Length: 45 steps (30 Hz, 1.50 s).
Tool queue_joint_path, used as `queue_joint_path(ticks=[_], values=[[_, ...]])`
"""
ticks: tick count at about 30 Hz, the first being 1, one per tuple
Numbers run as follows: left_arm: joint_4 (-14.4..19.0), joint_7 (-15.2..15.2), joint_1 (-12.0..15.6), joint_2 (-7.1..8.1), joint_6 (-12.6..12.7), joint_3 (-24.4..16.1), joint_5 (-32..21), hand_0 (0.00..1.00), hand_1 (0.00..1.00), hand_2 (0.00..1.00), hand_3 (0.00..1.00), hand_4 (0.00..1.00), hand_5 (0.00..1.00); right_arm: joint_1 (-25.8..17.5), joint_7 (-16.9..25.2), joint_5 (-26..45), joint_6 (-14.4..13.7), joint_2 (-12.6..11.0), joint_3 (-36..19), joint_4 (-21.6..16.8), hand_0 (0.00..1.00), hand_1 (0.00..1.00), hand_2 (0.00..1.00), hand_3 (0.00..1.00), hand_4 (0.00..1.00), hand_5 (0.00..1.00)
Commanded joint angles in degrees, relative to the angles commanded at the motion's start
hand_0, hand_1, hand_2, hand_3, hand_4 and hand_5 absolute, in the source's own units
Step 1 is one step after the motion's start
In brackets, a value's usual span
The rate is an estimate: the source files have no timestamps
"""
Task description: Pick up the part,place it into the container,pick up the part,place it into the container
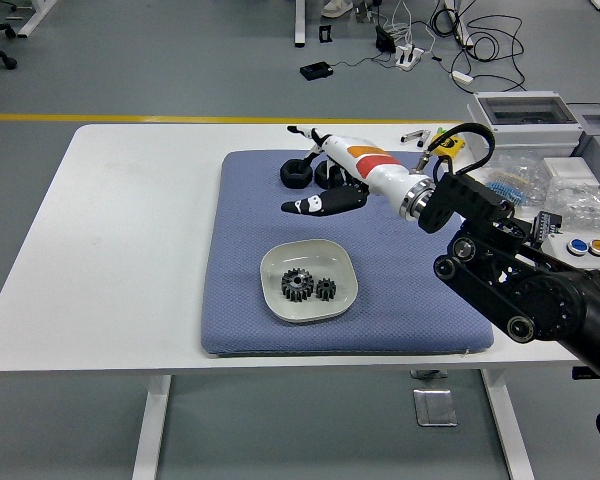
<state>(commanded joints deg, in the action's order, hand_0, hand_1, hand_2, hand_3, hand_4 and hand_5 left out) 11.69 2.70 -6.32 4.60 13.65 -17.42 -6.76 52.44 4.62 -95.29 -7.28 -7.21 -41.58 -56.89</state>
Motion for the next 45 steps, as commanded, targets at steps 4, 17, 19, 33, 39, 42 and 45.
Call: queue_joint_path(ticks=[4, 17, 19, 33, 39, 42, 45], values=[[0.0, -0.1, 0.0, 0.01, 0.0, -0.1, 0.1, 0.712, 0.622, 0.712, 0.584, 0.602, 0.578, -0.1, 2.3, 1.9, -1.2, -1.5, -1.9, 1.2, 0.998, 0.904, 0.934, 0.998, 0.998, 0.540], [0.0, -0.1, 0.3, -0.46, 0.2, -0.2, 0.1, 0.713, 0.628, 0.709, 0.581, 0.599, 0.576, -6.4, 11.3, 32.1, -1.9, -6.0, -6.5, -1.7, 0.998, 0.998, 0.998, 0.998, 0.998, 0.622], [0.0, -0.1, 0.3, -0.49, 0.1, -0.1, 0.1, 0.709, 0.628, 0.705, 0.581, 0.600, 0.582, -7.2, 11.5, 36.7, -1.4, -6.8, -7.2, -2.9, 0.998, 0.998, 0.998, 0.998, 0.998, 0.668], [0.0, -0.3, 0.8, -0.86, 0.0, -0.9, 1.5, 0.710, 0.626, 0.692, 0.578, 0.596, 0.585, -20.8, 9.9, 70.6, 2.9, -13.8, -17.8, -13.2, 0.926, 0.877, 0.869, 0.898, 0.998, 0.700], [0.0, -0.5, 1.0, -1.10, 0.1, -1.5, 2.7, 0.708, 0.625, 0.690, 0.578, 0.596, 0.588, -27.6, 9.3, 77.5, 1.5, -14.5, -19.6, -13.2, 0.918, 0.867, 0.861, 0.884, 0.998, 0.736], [0.0, -0.5, 1.0, -1.16, 0.0, -1.3, 2.7, 0.708, 0.625, 0.690, 0.578, 0.596, 0.588, -31.2, 8.6, 73.1, 1.1, -14.6, -20.3, -13.7, 0.918, 0.867, 0.861, 0.884, 0.998, 0.736], [0.0, -0.5, 0.9, -1.27, 0.0, -1.2, 2.7, 0.706, 0.626, 0.688, 0.578, 0.589, 0.588, -34.8, 8.1, 69.6, 1.2, -14.2, -21.7, -14.3, 0.889, 0.846, 0.849, 0.861, 0.998, 0.739]])
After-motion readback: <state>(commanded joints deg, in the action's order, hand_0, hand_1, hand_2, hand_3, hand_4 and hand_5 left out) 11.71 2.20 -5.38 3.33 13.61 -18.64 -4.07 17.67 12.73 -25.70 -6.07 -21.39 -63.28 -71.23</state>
